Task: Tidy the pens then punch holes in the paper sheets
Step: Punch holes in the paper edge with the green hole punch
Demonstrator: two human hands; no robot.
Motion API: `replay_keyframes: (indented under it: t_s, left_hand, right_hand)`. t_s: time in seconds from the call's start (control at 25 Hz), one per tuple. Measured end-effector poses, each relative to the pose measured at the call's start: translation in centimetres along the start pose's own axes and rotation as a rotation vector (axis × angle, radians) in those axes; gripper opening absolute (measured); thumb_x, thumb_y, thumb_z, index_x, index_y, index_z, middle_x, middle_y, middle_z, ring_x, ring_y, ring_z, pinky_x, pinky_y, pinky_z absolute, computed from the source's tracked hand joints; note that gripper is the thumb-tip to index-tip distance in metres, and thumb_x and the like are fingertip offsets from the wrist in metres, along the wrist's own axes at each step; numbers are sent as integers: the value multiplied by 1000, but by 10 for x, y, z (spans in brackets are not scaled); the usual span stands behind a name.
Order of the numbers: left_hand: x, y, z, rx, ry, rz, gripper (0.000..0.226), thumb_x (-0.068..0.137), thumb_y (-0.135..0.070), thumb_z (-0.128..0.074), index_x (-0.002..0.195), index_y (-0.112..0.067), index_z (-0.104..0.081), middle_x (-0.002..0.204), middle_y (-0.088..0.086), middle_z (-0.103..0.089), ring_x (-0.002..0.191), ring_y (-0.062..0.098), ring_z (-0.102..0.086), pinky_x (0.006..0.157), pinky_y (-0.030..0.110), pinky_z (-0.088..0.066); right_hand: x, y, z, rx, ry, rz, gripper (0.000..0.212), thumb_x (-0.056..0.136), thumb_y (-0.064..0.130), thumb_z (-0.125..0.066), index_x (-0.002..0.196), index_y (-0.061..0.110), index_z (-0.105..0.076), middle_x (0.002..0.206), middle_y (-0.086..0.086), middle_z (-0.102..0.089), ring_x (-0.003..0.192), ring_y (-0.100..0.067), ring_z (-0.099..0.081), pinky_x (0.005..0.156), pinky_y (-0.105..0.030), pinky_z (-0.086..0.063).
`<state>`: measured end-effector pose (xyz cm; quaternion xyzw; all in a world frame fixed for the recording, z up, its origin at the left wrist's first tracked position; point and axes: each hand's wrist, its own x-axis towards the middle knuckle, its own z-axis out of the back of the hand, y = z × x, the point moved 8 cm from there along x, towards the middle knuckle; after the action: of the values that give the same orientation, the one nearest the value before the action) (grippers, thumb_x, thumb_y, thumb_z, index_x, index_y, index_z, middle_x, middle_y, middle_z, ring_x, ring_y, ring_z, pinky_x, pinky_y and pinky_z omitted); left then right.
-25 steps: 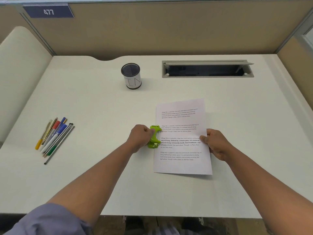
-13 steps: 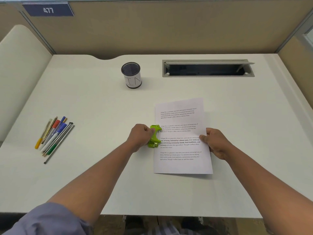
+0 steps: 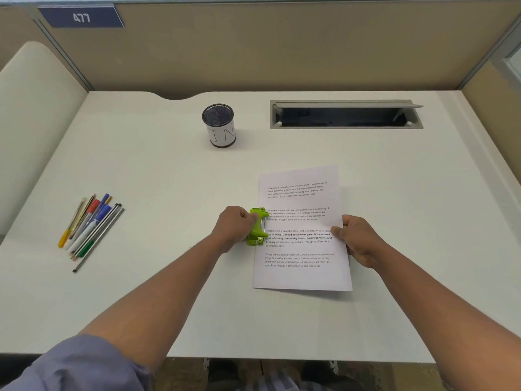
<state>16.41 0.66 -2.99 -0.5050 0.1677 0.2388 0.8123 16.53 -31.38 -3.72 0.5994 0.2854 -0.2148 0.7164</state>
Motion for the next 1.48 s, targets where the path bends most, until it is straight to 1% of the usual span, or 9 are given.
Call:
replay_keyframes:
  t_s: [0.16, 0.24, 0.48, 0.68, 1.0, 1.16, 1.36, 1.48]
  left_hand:
    - [1, 1, -2, -14, 23, 6, 29, 95, -30, -68, 79, -7, -58, 80, 12, -58, 71, 27, -59, 78, 57, -63]
    - [1, 1, -2, -19, 26, 5, 28, 95, -29, -68, 81, -7, -60, 81, 12, -61, 72, 28, -61, 77, 56, -63]
    - [1, 0, -1, -19, 26, 4, 28, 95, -30, -69, 80, -7, -60, 82, 14, -61, 73, 28, -62, 78, 57, -63]
    - [1, -1, -2, -19, 30, 3, 28, 95, -29, -68, 80, -7, -59, 82, 13, -60, 73, 28, -61, 79, 57, -63]
    - [1, -4, -3, -11, 66, 18, 23, 96, -26, -67, 90, -6, -61, 92, 14, -63, 79, 30, -65, 79, 54, -64]
    - [0, -4, -4, -15, 76, 25, 23, 97, -26, -67, 94, -3, -62, 93, 15, -63, 79, 31, -65, 81, 55, -63]
    - [0, -4, -4, -21, 71, 20, 22, 97, -25, -66, 92, -5, -61, 93, 15, -63, 79, 31, -65, 81, 54, -63]
    - [0, -4, -4, -19, 71, 17, 21, 97, -24, -66, 91, -5, -61, 93, 15, -62, 78, 30, -65, 80, 54, -64]
  right_hand:
    - [0, -1, 0, 0, -3, -5, 23, 103, 2, -51, 112, 14, -69, 102, -5, -79, 86, -25, -77, 72, -42, -61]
    - [0, 0, 0, -4, -2, 2, 24, 103, 2, -51, 110, 15, -69, 101, -4, -80, 85, -25, -77, 71, -41, -61]
    - [2, 2, 1, -11, 7, 7, 25, 103, 2, -51, 109, 17, -70, 97, -2, -81, 84, -23, -78, 70, -40, -61]
    - [2, 0, 0, -1, 17, 1, 25, 103, 2, -50, 109, 17, -69, 93, 1, -81, 80, -20, -79, 65, -37, -60]
    - [2, 1, 1, -8, 6, 5, 25, 103, 2, -51, 109, 16, -70, 99, -3, -81, 85, -24, -78, 69, -40, -61]
    - [2, 3, 2, -15, 3, 13, 24, 103, 2, -51, 110, 16, -70, 99, -3, -81, 84, -24, -78, 66, -39, -60]
    - [2, 3, 2, -14, -1, 10, 25, 103, 2, -51, 111, 16, -70, 101, -4, -80, 85, -24, -78, 66, -38, -60]
    - [2, -2, 0, 9, 4, 2, 25, 103, 2, -51, 113, 15, -70, 103, -5, -80, 88, -25, -77, 68, -40, -60]
